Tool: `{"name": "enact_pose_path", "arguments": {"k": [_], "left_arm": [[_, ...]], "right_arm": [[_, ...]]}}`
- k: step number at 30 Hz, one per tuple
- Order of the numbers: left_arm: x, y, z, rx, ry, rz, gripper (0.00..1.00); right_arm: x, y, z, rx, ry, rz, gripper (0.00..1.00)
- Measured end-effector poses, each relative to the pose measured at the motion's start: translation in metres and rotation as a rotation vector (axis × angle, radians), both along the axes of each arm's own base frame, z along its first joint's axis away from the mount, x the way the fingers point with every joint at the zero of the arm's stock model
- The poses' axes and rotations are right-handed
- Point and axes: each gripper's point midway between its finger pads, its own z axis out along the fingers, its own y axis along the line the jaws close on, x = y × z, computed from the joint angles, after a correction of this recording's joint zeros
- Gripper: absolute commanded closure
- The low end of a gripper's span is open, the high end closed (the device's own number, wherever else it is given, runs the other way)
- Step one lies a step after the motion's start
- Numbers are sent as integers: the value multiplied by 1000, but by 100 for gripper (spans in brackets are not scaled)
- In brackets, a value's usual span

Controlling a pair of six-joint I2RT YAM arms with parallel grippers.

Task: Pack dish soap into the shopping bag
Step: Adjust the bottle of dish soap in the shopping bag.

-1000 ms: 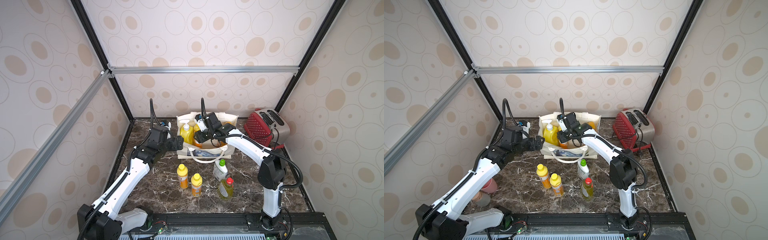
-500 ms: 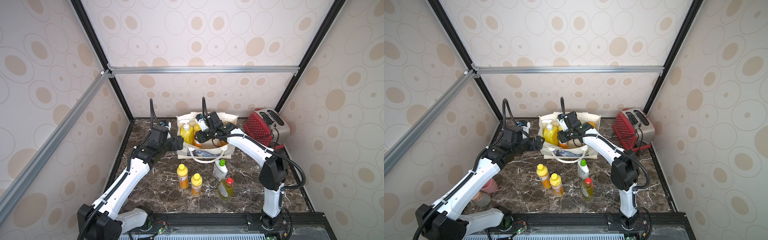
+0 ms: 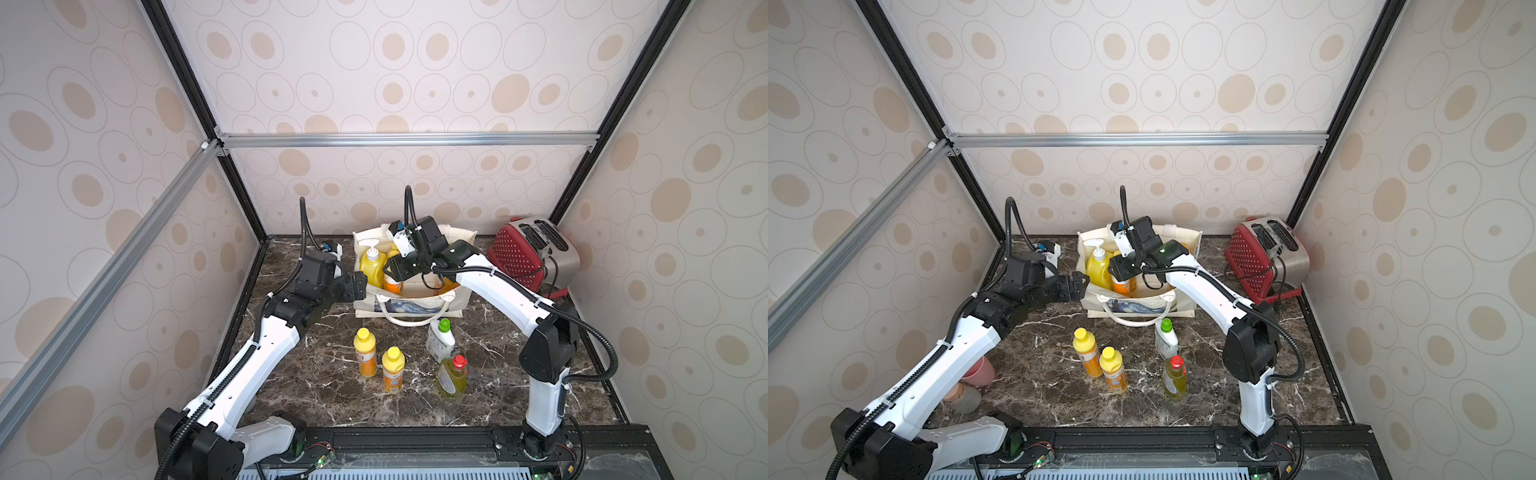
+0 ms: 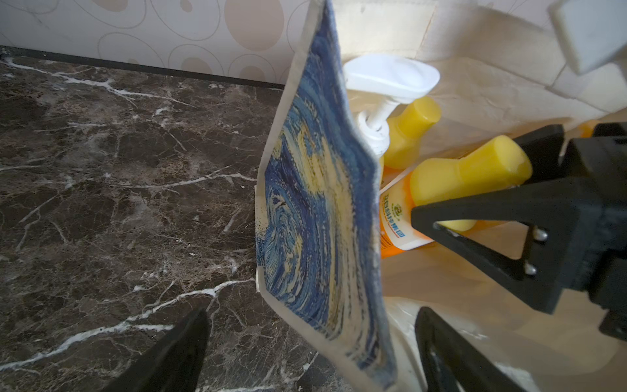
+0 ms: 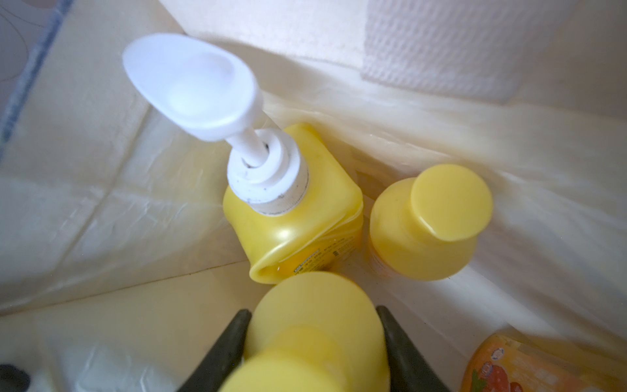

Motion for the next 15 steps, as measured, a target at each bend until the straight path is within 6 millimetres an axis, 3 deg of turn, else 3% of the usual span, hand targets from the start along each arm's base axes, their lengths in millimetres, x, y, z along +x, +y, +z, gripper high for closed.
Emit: {"name": "enact_pose_path", "arguments": {"k": [9, 15], "left_arm": [[0, 0, 0, 3, -1, -3, 7], [0, 0, 0, 4, -1, -3, 7]], "right_arm": [[7, 4, -24, -24, 22, -6, 67], [8, 4, -27, -23, 17, -9, 46]]}}
